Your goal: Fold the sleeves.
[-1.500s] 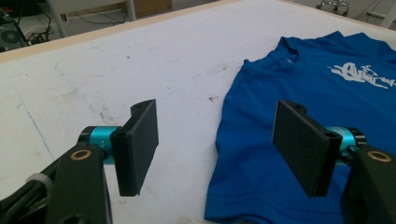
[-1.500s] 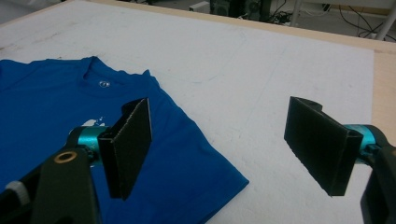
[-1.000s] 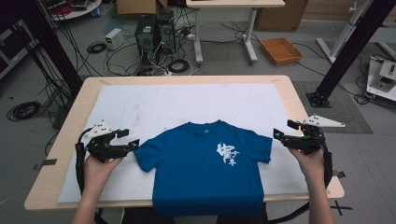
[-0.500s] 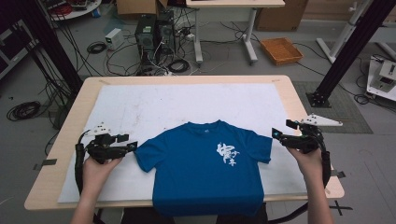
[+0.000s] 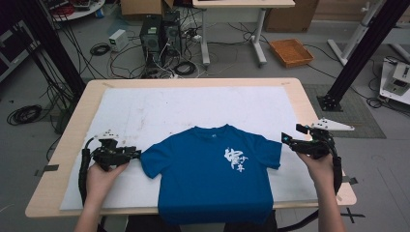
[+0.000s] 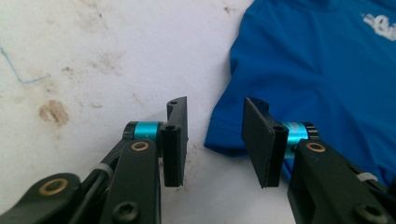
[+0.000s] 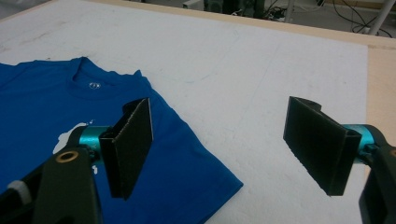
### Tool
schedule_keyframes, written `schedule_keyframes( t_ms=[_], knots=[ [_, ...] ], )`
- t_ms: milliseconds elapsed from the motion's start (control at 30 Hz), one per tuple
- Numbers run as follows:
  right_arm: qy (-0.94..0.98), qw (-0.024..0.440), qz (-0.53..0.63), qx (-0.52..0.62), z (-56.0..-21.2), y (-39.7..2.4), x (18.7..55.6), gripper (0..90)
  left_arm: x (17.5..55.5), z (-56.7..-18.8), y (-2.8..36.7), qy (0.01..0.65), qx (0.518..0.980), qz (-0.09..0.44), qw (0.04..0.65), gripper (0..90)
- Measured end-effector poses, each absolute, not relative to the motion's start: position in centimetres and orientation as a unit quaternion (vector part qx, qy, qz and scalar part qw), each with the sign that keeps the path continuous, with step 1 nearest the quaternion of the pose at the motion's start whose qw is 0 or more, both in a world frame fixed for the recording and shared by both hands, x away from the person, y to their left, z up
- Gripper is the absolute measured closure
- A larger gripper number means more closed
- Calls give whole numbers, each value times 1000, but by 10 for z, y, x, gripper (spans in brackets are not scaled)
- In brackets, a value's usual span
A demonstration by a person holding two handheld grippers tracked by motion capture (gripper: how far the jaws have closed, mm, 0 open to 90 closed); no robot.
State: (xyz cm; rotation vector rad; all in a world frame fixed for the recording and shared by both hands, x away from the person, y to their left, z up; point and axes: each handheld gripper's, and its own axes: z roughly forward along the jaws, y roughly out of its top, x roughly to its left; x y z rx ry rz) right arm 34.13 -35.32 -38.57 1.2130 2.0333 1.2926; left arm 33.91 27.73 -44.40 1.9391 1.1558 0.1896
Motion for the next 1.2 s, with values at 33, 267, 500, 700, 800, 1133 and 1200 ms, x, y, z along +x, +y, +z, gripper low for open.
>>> schedule_keyframes(
  t_ms=[33,267,500,700,800,1133,1200],
  knots=[
    [735,220,467,439,-386,-353,341,239,339,-444,277,462,775,76,424,640],
    [735,222,468,437,-386,-354,341,246,338,-446,272,461,782,79,412,702],
    [737,220,464,439,-386,-353,342,250,337,-447,271,459,785,87,406,824],
    [735,221,466,439,-386,-354,341,252,335,-442,270,454,777,85,428,874],
    [733,222,469,440,-385,-355,341,252,333,-436,271,451,767,71,451,875],
    [727,225,479,438,-379,-357,338,252,329,-403,237,413,746,24,522,877],
    [726,226,481,436,-377,-357,338,252,330,-400,223,407,743,10,531,878]
  ],
)
